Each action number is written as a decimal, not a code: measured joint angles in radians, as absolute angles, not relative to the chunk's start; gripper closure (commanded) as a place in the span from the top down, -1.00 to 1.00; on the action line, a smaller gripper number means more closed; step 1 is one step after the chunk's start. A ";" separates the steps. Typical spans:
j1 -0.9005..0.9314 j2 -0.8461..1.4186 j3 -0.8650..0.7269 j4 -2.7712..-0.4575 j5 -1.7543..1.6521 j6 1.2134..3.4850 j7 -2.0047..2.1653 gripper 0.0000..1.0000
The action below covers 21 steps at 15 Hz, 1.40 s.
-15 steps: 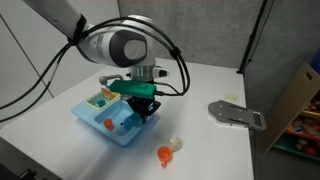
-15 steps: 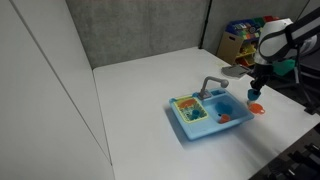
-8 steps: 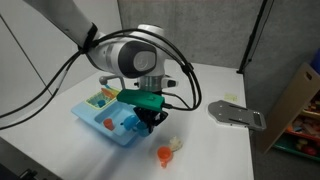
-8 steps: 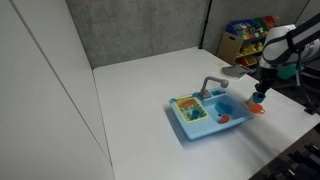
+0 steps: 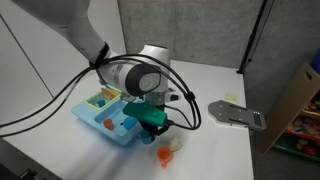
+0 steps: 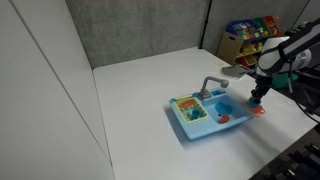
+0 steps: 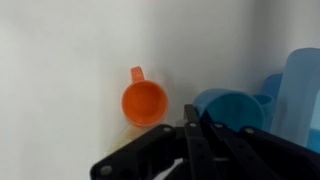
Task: Put the blue cup on the table
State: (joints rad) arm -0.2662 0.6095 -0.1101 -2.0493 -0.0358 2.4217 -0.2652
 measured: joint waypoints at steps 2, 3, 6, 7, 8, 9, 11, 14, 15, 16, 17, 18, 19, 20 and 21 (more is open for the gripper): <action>-0.272 0.615 -0.104 -2.043 -0.029 2.422 -0.275 -0.90; -0.274 0.616 -0.102 -2.041 -0.029 2.422 -0.275 -0.90; -0.275 0.616 -0.101 -2.040 -0.028 2.422 -0.275 -0.96; -0.275 0.616 -0.101 -2.041 -0.029 2.422 -0.275 -0.96; -0.275 0.616 -0.102 -2.041 -0.029 2.422 -0.275 -0.96; -0.275 0.616 -0.104 -2.041 -0.029 2.423 -0.275 -0.96; -0.280 0.616 -0.111 -2.041 -0.028 2.428 -0.275 -0.96; -0.299 0.616 -0.115 -2.041 -0.028 2.446 -0.275 -0.96; -0.305 0.616 -0.117 -2.041 -0.028 2.451 -0.275 -0.96; -0.311 0.617 -0.118 -2.040 -0.028 2.455 -0.274 -0.96; -0.316 0.619 -0.120 -2.040 -0.028 2.459 -0.274 -0.96; -0.321 0.621 -0.123 -2.039 -0.028 2.464 -0.274 -0.96; -0.325 0.624 -0.124 -2.039 -0.028 2.470 -0.274 -0.96; -0.330 0.627 -0.124 -2.039 -0.028 2.478 -0.274 -0.96; -0.333 0.632 -0.124 -2.039 -0.028 2.487 -0.274 -0.96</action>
State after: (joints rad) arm -0.3332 0.6318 -0.1238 -2.0389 -0.0284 2.4870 -0.2741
